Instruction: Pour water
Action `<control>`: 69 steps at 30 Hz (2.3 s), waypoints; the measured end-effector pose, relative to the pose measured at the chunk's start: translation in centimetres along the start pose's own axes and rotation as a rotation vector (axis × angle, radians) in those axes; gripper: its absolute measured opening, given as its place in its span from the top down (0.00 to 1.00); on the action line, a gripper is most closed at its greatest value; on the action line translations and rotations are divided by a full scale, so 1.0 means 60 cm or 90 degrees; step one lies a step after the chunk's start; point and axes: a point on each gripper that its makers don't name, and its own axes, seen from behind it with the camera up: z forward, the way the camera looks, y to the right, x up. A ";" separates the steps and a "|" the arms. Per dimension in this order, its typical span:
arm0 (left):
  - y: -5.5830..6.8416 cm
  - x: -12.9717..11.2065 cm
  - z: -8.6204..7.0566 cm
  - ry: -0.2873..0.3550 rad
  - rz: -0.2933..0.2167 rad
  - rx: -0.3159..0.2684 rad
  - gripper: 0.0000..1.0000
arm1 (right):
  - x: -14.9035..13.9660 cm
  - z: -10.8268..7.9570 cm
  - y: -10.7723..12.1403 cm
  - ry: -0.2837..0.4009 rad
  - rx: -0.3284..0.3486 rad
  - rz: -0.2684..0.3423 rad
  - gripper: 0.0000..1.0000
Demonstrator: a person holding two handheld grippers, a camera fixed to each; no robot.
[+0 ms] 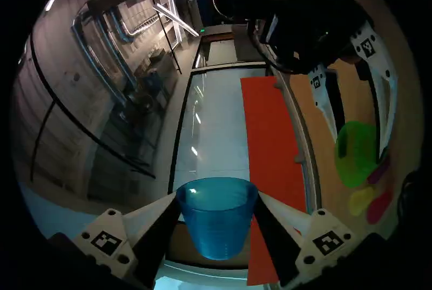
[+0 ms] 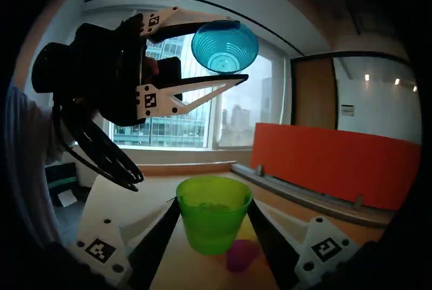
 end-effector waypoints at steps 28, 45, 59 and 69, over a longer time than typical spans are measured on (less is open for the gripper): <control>0.023 -0.047 0.001 -0.036 -0.531 -0.033 0.13 | 0.020 -0.010 0.008 0.013 -0.015 -0.001 0.10; 0.028 -0.071 -0.002 -0.031 -0.843 -0.056 0.13 | 0.030 -0.014 0.011 0.019 -0.020 0.000 0.10; 0.043 -0.079 0.002 -0.025 -0.972 -0.073 0.13 | 0.034 -0.014 0.007 0.019 -0.021 -0.002 0.10; 0.076 -0.094 -0.017 -0.048 -0.972 -0.078 0.13 | 0.035 -0.027 0.019 0.014 -0.036 0.003 0.10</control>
